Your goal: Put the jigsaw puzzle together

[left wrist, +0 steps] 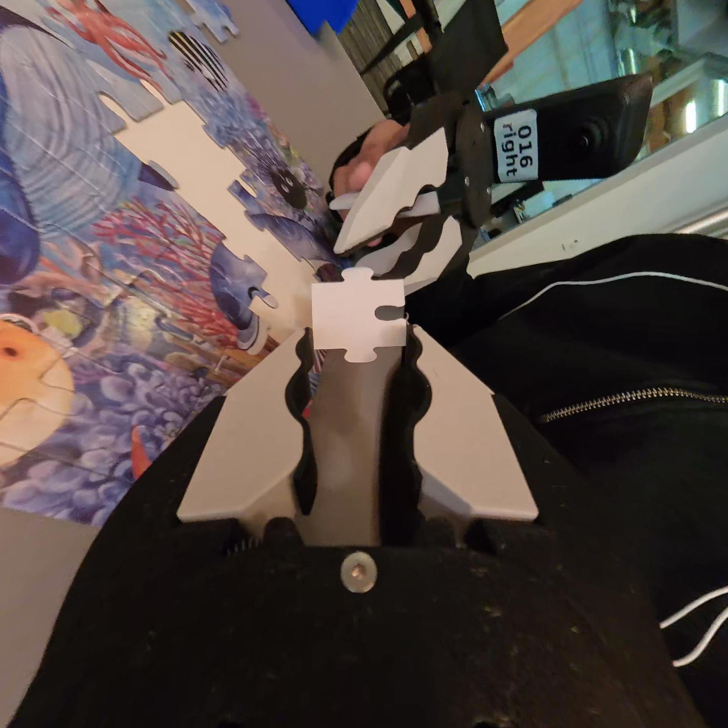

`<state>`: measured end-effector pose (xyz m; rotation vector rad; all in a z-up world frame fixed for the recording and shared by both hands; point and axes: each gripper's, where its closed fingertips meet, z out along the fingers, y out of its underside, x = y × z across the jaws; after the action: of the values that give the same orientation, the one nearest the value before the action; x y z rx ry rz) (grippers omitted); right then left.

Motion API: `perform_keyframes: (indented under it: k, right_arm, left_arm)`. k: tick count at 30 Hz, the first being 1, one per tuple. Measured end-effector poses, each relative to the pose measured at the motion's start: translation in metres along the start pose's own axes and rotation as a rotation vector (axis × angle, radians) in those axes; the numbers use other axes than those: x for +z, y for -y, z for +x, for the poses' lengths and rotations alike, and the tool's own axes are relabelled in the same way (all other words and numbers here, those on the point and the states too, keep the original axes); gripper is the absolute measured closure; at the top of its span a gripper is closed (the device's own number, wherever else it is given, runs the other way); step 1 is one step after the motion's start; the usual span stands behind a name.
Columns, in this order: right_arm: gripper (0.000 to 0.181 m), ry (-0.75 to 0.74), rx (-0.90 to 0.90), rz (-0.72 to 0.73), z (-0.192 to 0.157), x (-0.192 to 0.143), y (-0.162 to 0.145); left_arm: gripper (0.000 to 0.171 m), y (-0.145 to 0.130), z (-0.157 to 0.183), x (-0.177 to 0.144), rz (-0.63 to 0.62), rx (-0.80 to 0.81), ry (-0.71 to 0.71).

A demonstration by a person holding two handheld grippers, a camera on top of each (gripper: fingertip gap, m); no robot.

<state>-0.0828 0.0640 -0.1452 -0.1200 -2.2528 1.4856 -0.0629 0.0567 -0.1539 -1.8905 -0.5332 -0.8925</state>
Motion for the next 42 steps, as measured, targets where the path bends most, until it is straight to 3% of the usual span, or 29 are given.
perform_keyframes:
  k: [6, 11, 16, 19, 22, 26, 29, 42]
  right_arm:
    - [0.181, 0.043, 0.068, -0.014, -0.003, -0.002, -0.003]
    - [0.181, 0.044, 0.171, 0.014, 0.006, -0.008, 0.0]
    - [0.181, 0.021, 0.246, -0.042, 0.015, -0.009, -0.014]
    - [0.181, 0.089, 0.448, -0.1, 0.013, -0.009, -0.025]
    - [0.181, 0.319, 0.823, -0.171, -0.008, -0.016, -0.034]
    - [0.181, 0.45, 1.166, -0.042, -0.003, -0.022, -0.028]
    - [0.181, 0.394, 1.182, -0.191, -0.009, -0.018, -0.055]
    - [0.171, 0.358, 1.097, -0.373, -0.022, -0.02, -0.07]
  left_arm:
    - [0.124, 0.007, 0.002, 0.001, 0.039, 0.024, -0.002]
    - [0.123, 0.015, 0.001, -0.006, 0.093, 0.03, -0.014]
    - [0.123, 0.018, -0.014, -0.014, 0.112, 0.071, 0.087]
    - [0.123, 0.024, -0.024, -0.019, 0.143, 0.134, 0.178]
    - [0.123, 0.021, -0.037, -0.018, 0.103, 0.248, 0.314]
    - [0.129, 0.014, -0.042, -0.006, 0.03, 0.389, 0.412]
    - [0.137, 0.011, -0.043, 0.0, -0.005, 0.466, 0.456]
    - [0.143, 0.001, -0.053, 0.014, -0.099, 0.555, 0.521]
